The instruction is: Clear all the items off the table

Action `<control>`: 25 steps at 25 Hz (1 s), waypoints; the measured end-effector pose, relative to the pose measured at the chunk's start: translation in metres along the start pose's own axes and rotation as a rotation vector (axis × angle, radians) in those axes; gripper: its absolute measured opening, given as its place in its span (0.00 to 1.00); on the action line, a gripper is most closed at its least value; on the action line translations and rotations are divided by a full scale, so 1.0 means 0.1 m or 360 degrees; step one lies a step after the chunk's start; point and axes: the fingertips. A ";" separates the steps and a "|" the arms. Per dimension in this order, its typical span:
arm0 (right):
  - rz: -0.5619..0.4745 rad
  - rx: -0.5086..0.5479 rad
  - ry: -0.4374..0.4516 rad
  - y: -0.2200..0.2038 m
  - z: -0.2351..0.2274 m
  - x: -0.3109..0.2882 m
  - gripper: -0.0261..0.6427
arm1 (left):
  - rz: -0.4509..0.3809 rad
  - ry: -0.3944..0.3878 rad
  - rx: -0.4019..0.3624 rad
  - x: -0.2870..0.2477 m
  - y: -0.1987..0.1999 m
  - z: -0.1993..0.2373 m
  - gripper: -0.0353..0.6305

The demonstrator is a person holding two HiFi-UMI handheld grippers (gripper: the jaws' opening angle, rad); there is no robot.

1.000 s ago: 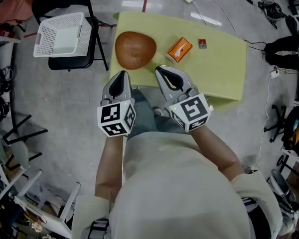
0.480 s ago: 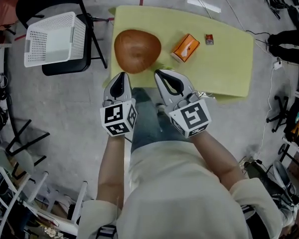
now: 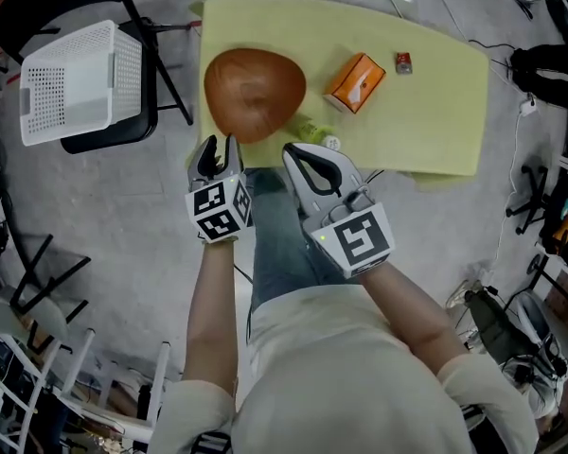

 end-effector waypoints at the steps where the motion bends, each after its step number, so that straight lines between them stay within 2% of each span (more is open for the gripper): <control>1: 0.0006 -0.0004 -0.0004 -0.03 -0.01 -0.03 0.03 | 0.0028 0.0011 0.0014 -0.07 -0.06 0.03 0.28; 4: 0.0028 -0.0018 -0.0015 -0.11 -0.04 -0.13 0.03 | 0.0118 0.0024 0.0061 -0.26 -0.24 0.12 0.37; 13: 0.0094 -0.0046 -0.0008 -0.34 -0.09 -0.36 0.03 | 0.0376 -0.0008 0.0219 -0.76 -0.75 0.20 0.52; 19: 0.0139 -0.0055 -0.0004 -0.49 -0.12 -0.40 0.03 | 0.0447 0.0008 0.0361 -1.01 -0.91 0.25 0.54; 23: 0.0157 -0.0068 -0.0015 -0.56 -0.14 -0.39 0.03 | 0.0481 0.0029 0.0395 -1.14 -0.96 0.30 0.53; 25: 0.0164 -0.0069 -0.0019 -0.59 -0.15 -0.39 0.03 | 0.0491 0.0048 0.0400 -1.19 -0.96 0.33 0.49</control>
Point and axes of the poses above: the fingertips, and each gripper's own axes: x backward along the fingers, z to its left, y out of its top, and after that the axes turned 2 degrees about -x, right-handed
